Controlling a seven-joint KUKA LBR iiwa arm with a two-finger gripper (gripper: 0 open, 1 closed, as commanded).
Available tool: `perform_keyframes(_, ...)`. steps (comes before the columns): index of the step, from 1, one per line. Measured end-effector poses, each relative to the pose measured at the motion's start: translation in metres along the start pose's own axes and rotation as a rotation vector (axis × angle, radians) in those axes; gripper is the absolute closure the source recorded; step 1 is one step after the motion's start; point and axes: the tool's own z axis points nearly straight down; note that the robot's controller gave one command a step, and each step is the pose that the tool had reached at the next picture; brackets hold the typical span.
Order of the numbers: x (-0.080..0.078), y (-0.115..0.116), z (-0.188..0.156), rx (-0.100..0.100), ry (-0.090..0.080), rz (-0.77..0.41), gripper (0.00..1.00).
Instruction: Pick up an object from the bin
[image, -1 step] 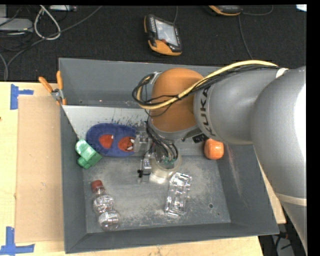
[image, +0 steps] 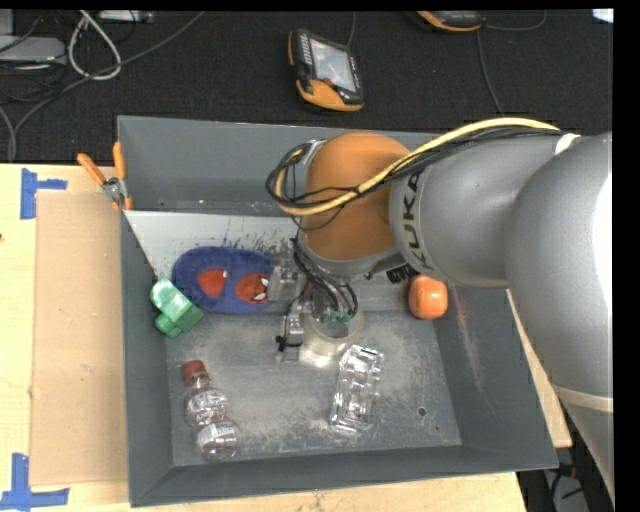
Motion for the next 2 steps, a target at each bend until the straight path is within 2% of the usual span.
perform_keyframes(1, 0.039, 0.077, 0.064, -0.003, 0.007, -0.556, 0.0)
perform_keyframes(2, 0.038, 0.081, 0.019, -0.001, -0.004, -0.208, 0.0)
